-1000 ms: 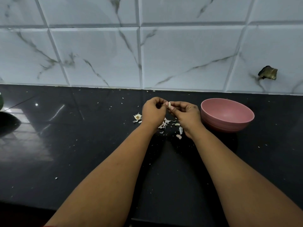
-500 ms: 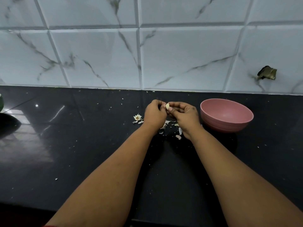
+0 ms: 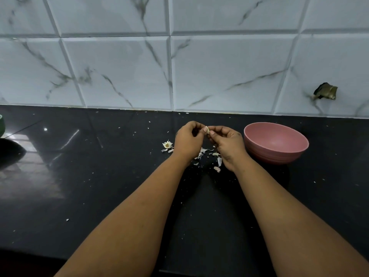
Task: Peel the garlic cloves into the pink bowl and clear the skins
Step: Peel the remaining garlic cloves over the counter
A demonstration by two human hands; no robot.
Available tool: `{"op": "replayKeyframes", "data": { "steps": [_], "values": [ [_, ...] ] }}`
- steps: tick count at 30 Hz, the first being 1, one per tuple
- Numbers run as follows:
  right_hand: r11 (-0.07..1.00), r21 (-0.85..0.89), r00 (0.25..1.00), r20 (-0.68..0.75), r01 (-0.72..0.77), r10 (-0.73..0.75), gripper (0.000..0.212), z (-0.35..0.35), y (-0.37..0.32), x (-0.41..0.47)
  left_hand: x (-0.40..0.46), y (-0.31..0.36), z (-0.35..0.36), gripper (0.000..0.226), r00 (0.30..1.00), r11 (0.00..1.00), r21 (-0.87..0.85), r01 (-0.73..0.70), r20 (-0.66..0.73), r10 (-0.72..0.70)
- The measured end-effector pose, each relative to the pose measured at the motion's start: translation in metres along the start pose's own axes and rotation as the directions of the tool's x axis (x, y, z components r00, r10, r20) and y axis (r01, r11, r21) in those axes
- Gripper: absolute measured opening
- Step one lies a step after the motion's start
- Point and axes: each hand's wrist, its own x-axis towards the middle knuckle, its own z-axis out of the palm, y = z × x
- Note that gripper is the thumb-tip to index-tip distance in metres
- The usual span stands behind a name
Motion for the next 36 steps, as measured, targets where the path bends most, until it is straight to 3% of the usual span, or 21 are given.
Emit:
{"op": "replayKeyframes", "data": {
  "steps": [4, 9, 18, 26, 36],
  "values": [
    [0.998, -0.053, 0.999, -0.021, 0.038, -0.039, 0.011, 0.0013, -0.0002, -0.0005, 0.0012, -0.0009, -0.0017, 0.005, 0.999, 1.000, 0.019, -0.023, -0.035, 0.024],
    [0.999, 0.014, 0.999, 0.018, 0.039, -0.040, 0.013, 0.0012, -0.0004, -0.0020, 0.0010, 0.0007, -0.0023, 0.008, 0.997, 0.999, 0.008, -0.038, -0.063, 0.039],
    [0.994, 0.104, 0.998, 0.056, -0.041, 0.036, 0.014, 0.0014, 0.0005, -0.0025, -0.0007, 0.0016, -0.0008, 0.010, 0.996, 1.000, 0.020, -0.022, -0.080, 0.023],
    [0.996, 0.076, 0.996, 0.068, -0.057, 0.052, 0.013, 0.0034, -0.0010, -0.0044, -0.0017, 0.0028, -0.0006, 0.009, 0.999, 0.996, 0.086, 0.005, -0.045, -0.001],
    [1.000, 0.020, 1.000, 0.029, -0.013, 0.012, 0.015, 0.0023, -0.0009, -0.0017, 0.0027, -0.0023, 0.0021, 0.018, 0.993, 0.993, -0.040, 0.114, -0.028, -0.115]
  ]
}}
